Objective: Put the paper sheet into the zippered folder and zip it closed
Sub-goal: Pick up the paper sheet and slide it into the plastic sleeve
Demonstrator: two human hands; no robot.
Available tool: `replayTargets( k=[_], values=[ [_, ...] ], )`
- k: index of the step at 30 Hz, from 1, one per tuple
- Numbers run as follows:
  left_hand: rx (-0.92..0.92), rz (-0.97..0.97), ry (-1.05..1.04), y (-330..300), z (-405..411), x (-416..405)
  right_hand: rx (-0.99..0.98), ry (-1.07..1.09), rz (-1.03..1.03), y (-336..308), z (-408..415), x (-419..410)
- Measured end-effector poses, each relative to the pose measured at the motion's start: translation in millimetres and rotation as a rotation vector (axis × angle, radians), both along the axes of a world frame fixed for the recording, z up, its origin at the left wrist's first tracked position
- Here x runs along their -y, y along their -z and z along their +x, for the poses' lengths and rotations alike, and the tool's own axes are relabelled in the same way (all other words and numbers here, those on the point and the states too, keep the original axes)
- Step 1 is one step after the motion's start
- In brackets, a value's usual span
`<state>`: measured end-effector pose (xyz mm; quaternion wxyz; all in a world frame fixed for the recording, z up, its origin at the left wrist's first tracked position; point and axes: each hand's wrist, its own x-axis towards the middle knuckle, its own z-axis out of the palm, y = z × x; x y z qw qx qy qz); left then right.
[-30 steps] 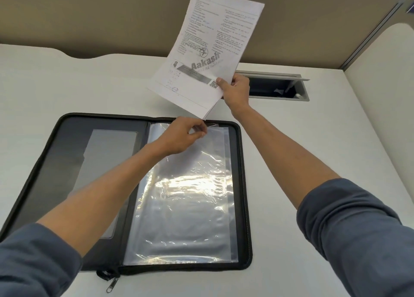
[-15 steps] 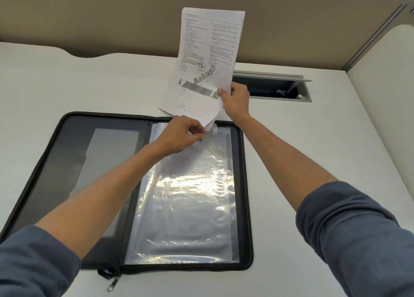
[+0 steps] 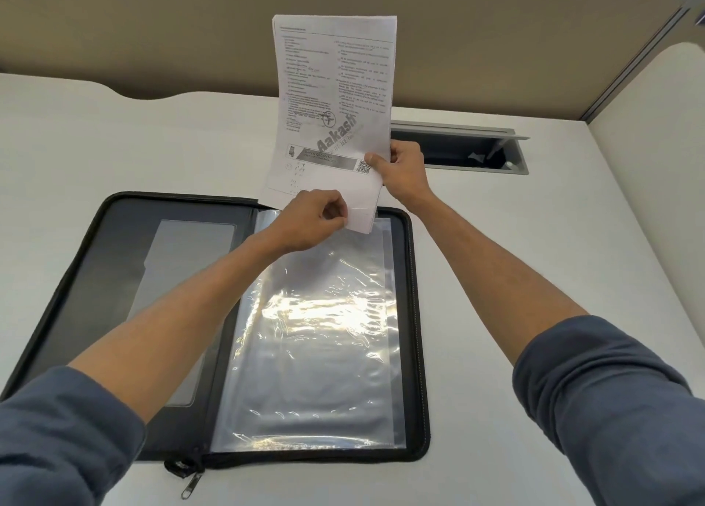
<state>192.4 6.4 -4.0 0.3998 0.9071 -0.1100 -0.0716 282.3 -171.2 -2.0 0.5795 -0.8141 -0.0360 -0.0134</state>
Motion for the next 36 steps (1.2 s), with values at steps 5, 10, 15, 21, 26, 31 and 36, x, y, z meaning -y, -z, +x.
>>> replayTargets(
  k=[5,10,15,21,26,31,36],
  values=[
    [0.065,0.430,-0.012,0.3,7.2,-26.2,-0.044,-0.035,0.050,-3.4,-0.2,9.8],
    [0.061,0.520,-0.094,9.2,13.4,-54.4,-0.061,-0.056,0.081,-3.1,-2.7,10.6],
    [0.040,0.410,-0.093,12.8,15.0,-74.5,-0.094,-0.104,0.061,-5.5,-1.1,13.0],
    [0.070,0.390,-0.047,10.6,18.0,-83.0,-0.121,-0.118,0.068,-9.0,3.8,11.2],
    [-0.028,0.343,-0.042,7.7,20.1,-85.4,-0.172,-0.150,0.027,-12.8,4.8,10.6],
    [-0.073,0.524,-0.034,5.7,23.7,-89.6,-0.205,-0.176,0.001,-15.1,5.2,13.7],
    [-0.127,0.462,-0.100,10.7,25.9,-95.6,-0.241,-0.193,0.007,-13.2,4.4,14.9]
  ],
)
